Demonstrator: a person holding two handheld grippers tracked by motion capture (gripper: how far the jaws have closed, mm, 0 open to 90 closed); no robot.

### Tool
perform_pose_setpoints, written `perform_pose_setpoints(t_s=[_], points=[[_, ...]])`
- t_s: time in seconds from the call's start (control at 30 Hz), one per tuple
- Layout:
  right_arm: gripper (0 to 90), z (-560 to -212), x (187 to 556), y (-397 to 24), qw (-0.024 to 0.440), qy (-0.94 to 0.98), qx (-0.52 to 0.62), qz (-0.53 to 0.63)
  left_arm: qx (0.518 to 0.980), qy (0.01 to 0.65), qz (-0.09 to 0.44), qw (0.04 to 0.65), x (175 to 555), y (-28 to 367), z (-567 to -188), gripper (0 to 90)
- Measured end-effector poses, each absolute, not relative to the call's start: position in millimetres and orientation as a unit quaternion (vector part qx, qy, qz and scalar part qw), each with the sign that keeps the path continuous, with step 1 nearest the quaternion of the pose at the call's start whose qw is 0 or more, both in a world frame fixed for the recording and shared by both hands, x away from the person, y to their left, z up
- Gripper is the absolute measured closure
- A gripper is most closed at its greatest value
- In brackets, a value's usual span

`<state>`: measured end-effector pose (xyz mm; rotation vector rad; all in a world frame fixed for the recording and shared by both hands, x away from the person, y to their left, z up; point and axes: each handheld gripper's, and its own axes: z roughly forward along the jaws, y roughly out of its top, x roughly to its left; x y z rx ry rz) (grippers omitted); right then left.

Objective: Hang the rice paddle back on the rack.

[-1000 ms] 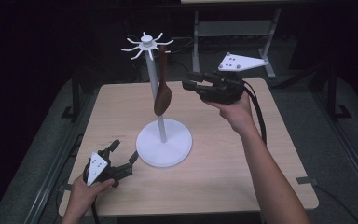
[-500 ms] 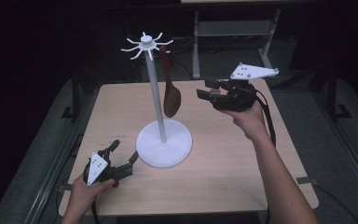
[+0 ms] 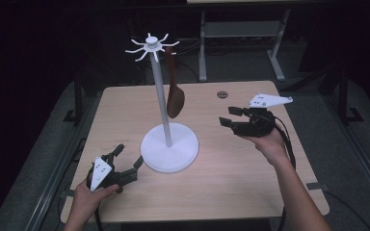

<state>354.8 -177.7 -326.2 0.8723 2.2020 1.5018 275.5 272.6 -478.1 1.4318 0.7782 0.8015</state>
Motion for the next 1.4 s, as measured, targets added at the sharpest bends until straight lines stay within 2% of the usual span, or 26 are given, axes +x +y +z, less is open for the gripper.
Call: perform_pose_setpoints(t_s=[0.4,1.4], points=[[40.2,-371.0,342.2,-214.4,0.169,0.78,0.354,0.487,0.619,0.337,0.35,0.618,274.3,272.0,-478.4,13.6],[34.8,-429.0,324.1,-257.4,0.17,0.798,0.409,0.408,0.617,0.33,0.353,0.621,272.5,272.4,-478.6,13.6]])
